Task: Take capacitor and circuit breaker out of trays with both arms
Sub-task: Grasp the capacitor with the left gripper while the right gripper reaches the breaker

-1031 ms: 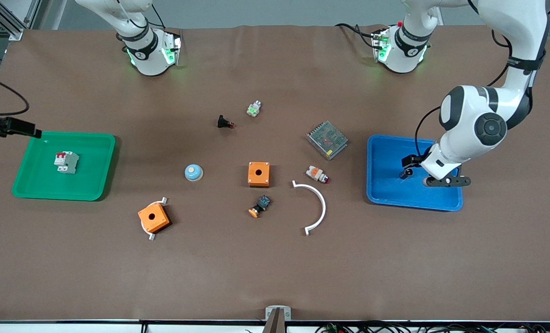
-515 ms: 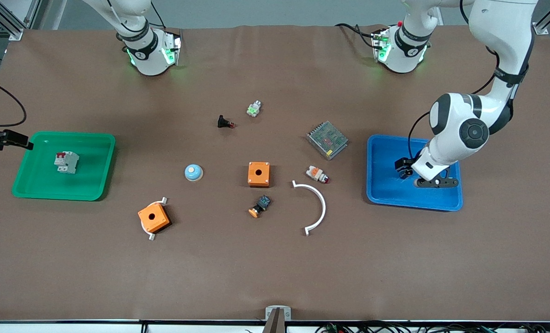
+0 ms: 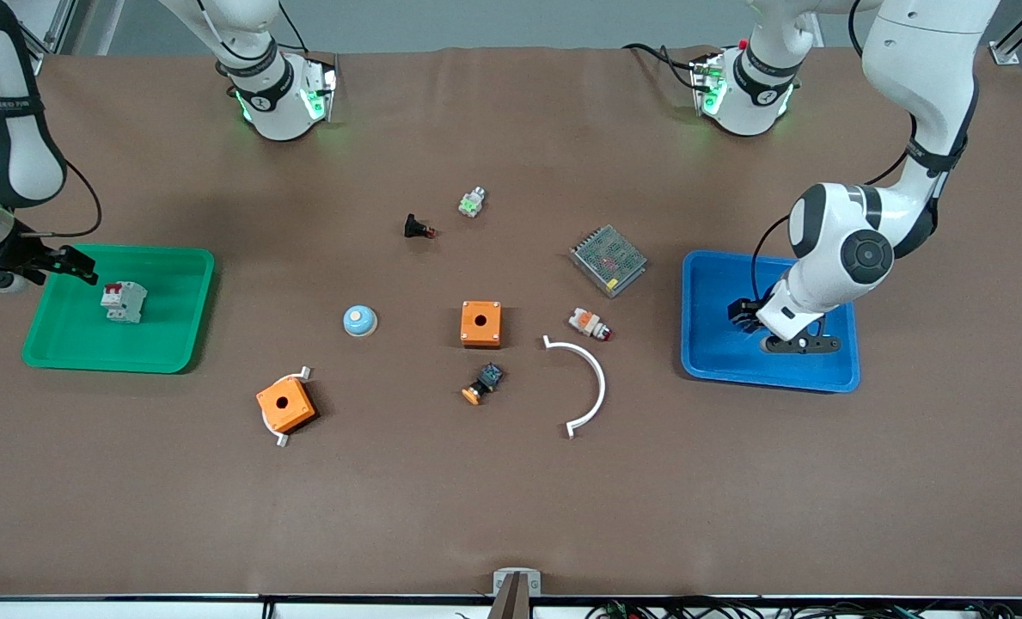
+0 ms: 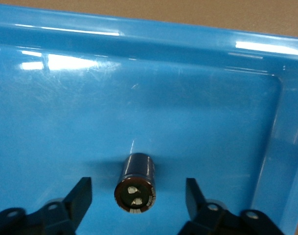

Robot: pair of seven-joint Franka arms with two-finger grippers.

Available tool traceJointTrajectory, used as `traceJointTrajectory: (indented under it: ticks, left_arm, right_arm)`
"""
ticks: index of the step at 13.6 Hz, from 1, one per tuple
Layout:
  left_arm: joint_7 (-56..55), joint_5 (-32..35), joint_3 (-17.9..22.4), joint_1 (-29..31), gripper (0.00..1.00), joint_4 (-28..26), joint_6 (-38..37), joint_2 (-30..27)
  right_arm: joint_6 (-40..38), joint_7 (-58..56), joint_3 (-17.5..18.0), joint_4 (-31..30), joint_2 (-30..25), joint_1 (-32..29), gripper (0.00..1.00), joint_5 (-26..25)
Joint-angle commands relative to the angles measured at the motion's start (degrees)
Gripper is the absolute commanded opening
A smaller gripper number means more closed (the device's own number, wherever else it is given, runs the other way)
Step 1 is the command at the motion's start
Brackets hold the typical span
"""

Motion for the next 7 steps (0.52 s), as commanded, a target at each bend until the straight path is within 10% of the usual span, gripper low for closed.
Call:
traceJointTrajectory:
  ticks: [1, 7]
  left_arm:
    - [-0.37, 0.06, -0.09, -0.09, 0.59, 0.58, 0.68, 0.34]
    - [0.07, 0.06, -0.09, -0.09, 0.22, 0.76, 0.68, 0.25]
  right_arm:
    - [3.33, -0.1, 1.06, -1.24, 1.73, -1.05, 1.0, 0.2]
    - [9.92, 0.08, 1.24, -1.24, 8.05, 0.71, 1.0, 2.57]
